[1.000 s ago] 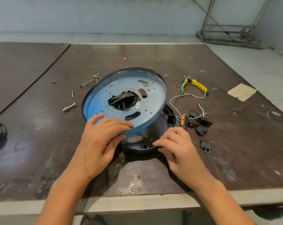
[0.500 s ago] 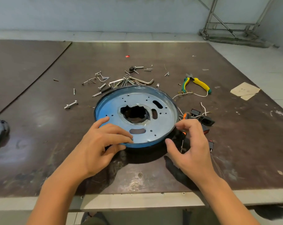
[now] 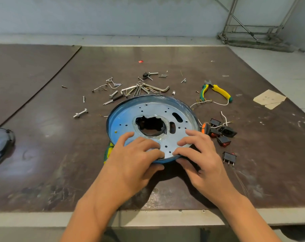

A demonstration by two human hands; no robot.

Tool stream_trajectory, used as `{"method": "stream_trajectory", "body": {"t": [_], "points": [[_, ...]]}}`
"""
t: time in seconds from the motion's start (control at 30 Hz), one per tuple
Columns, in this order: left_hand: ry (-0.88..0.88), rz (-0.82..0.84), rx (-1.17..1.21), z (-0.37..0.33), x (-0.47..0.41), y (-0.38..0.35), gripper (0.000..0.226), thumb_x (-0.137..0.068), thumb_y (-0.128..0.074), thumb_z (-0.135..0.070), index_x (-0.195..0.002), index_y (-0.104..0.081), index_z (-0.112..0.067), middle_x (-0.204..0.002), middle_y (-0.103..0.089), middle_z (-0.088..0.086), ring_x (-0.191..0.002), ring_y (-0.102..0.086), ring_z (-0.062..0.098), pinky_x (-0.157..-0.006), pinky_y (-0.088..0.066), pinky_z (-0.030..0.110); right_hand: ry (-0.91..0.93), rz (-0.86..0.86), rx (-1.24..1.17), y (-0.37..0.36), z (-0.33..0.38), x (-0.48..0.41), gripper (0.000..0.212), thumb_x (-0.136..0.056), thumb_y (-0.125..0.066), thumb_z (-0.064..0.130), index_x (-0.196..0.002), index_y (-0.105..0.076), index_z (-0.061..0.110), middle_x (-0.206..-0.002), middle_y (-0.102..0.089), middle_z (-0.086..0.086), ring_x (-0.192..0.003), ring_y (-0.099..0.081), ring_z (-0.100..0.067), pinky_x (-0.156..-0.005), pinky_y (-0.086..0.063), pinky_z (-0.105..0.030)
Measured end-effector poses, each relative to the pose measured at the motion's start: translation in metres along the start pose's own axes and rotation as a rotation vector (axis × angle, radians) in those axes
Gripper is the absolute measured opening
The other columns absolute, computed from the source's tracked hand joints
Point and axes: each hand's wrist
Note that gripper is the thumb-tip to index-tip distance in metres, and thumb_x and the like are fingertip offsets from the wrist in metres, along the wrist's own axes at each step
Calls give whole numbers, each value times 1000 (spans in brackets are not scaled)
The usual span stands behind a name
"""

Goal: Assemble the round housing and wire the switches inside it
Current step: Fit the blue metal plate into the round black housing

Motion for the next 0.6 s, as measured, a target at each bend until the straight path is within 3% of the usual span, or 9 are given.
{"method": "stream_trajectory", "body": {"t": [0.2,0.4,0.6], "points": [[-51,-92,-55,-3,-1,-4,24,-73,-85,-30,-95,-77,-28,-103,-72,-8,-93,-71,16,-99,-45,56,18,-44,17,-1,0,1,14,-90,-68,12,-102,-74,11,-101,-62,0,-120,-51,-24,-98,-46,-43],[-71,-163,-54,-4,-3,-9,22,-71,-86,-25,-92,-77,-26,-102,-73,-3,-91,-71,19,-96,-47,57,42,-114,4,-2,-4,2,10,-88,-72,7,-97,-76,10,-94,-62,-1,-113,-54,-26,-93,-45,-49],[-122,-250,-104,2,2,-18,28,-74,-85,-18,-100,-75,-23,-118,-71,4,-106,-68,21,-104,-40,56,96,-207,44,-1,-4,5,20,-90,-65,4,-99,-74,19,-96,-65,0,-113,-54,-23,-108,-33,-56]]}}
Point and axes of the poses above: each hand's wrist, its own x-axis away from the middle knuckle, its own y-axis out of the back of the hand, z = x × y
